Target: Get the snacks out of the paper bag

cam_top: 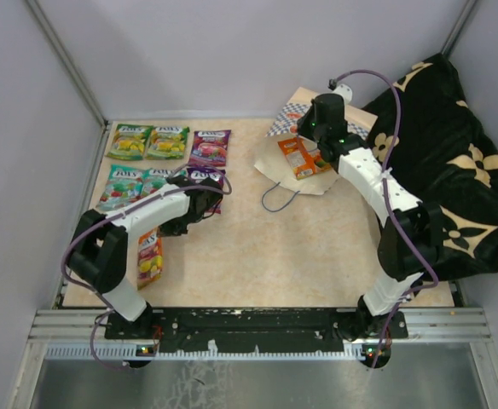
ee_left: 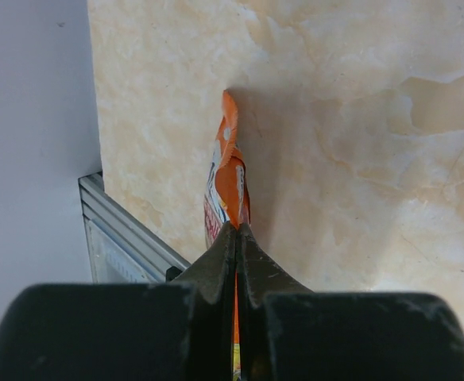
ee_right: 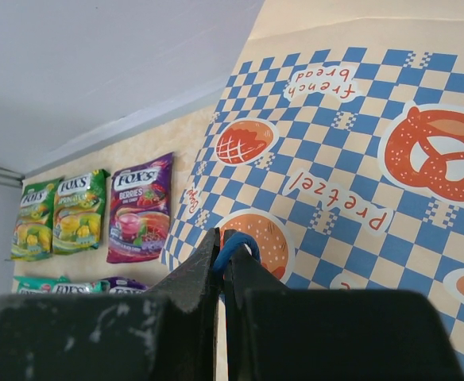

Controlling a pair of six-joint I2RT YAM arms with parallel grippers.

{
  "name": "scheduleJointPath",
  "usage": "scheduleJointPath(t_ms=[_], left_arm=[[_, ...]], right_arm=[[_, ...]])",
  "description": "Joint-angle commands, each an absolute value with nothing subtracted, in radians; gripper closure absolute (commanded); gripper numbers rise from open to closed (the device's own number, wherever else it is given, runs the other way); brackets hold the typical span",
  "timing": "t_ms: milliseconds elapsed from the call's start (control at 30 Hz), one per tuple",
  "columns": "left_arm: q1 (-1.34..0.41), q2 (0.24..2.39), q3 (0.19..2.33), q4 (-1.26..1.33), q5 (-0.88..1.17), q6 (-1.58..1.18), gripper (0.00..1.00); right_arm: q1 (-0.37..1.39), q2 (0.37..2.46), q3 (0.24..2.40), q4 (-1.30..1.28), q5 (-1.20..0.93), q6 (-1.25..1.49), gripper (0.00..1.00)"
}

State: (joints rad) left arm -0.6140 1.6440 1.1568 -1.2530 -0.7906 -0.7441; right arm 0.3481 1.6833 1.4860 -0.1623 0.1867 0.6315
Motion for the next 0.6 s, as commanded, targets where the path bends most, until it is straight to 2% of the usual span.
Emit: scheduleJointPath(t_ms=[0,567], left_arm=[[-0.617,1.667,1.145,-1.18,-0.765,-0.705,1.0],[-0.631,1.78,1.097,-1.031,-0.633,-0.589,1.0]], right_arm=[[0.337,1.693,1.496,-0.116,0.188,0.619,1.0],[0.337,1.716,1.504,-0.112,0.172,0.618,1.0]])
